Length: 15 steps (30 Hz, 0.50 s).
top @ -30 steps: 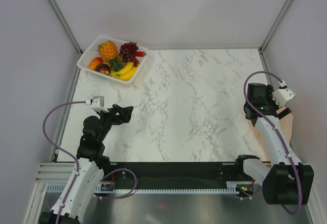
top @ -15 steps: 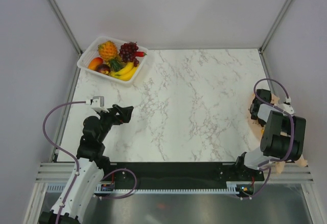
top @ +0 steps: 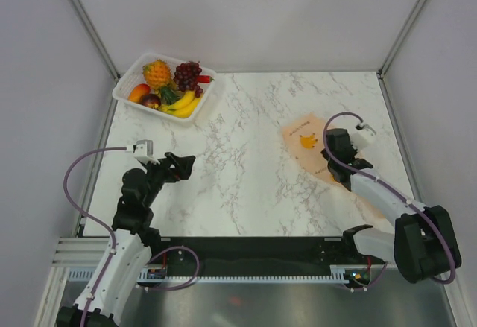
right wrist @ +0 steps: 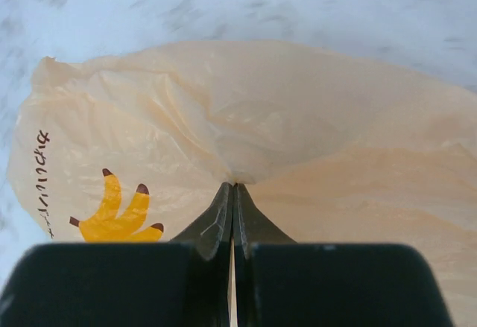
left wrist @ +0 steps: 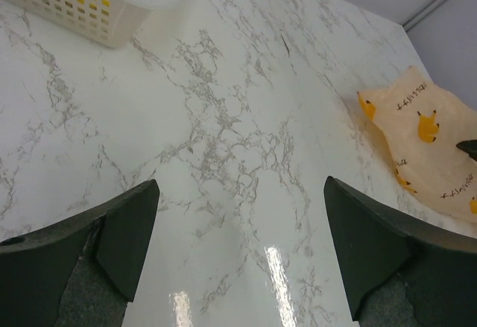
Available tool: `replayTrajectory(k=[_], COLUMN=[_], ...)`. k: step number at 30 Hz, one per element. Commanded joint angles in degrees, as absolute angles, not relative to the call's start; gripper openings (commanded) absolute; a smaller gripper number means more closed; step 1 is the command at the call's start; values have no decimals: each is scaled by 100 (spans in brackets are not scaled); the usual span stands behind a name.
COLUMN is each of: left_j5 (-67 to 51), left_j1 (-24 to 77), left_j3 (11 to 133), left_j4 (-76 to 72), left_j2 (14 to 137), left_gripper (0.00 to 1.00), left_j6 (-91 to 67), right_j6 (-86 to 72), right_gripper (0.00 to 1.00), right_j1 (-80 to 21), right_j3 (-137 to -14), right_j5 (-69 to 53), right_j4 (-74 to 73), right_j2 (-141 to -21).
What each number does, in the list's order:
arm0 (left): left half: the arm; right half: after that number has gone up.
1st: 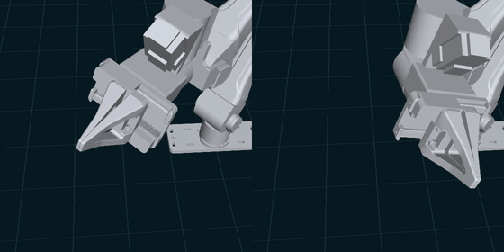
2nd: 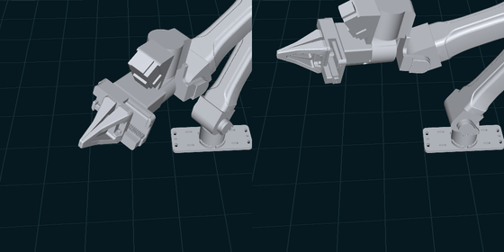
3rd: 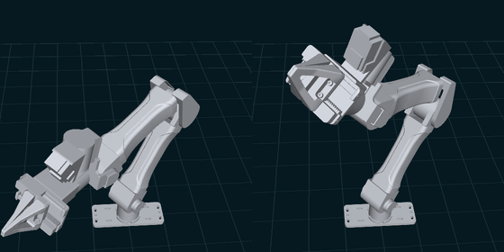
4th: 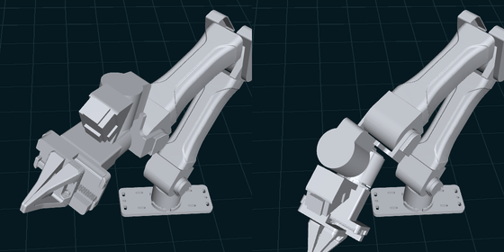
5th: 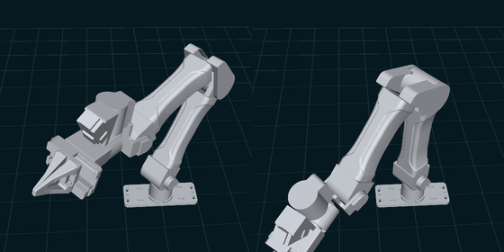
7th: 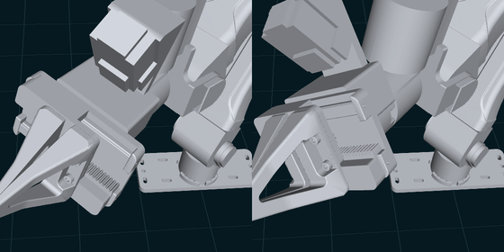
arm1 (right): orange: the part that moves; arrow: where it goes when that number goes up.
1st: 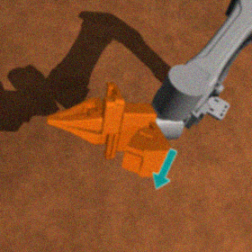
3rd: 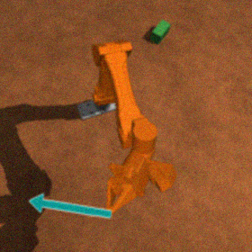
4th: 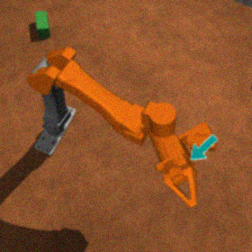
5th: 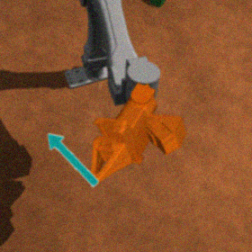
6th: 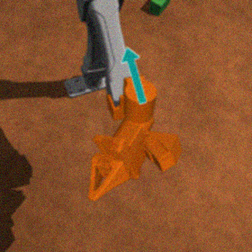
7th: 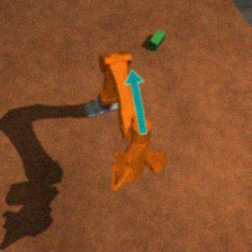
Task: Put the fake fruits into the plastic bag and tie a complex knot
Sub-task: Move the plastic bag to the center of the board.
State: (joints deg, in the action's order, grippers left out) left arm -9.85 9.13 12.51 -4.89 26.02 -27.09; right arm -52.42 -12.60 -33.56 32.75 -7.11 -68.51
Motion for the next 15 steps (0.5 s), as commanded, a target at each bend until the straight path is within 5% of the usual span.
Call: replayTrajectory(k=[1,6,7,8,9,10,15], left_j5=[-1125,-1178,-1195,-1230,-1239,-1239,-1283], left_j1=[914,914,905,914,914,905,914], left_j3=[1301,1301,1309,1318,1327,1336,1389], left_j4=[-712,-712,-721,-729,-729,-738,-782], left_j2=[2654,2663,2689,2733,2759,2786,2962], left_gripper=[100,100,100,100,100,100,100], left_j6=[-2540,-2514,-2514,-2514,-2514,-2514,-2522], right_j6=[-5169,-3907,-3667,-3448,-3115,-2937,-1935], right_gripper=[0,0,6,17,47,97,98], right_j1=[-2717,-4086,-4130,-4140,-4140,-4140,-4131], right_j3=[-3699,-4648,-4937,-5044,-5115,-5185,-5466], right_j5=[2909,2323,1511,1233,1048,950,633], right_j4=[-309,-70,-79,-53,-53,-44,-280], right_j2=[-6715,-7267,-7390,-7557,-7611,-7629,-7611])
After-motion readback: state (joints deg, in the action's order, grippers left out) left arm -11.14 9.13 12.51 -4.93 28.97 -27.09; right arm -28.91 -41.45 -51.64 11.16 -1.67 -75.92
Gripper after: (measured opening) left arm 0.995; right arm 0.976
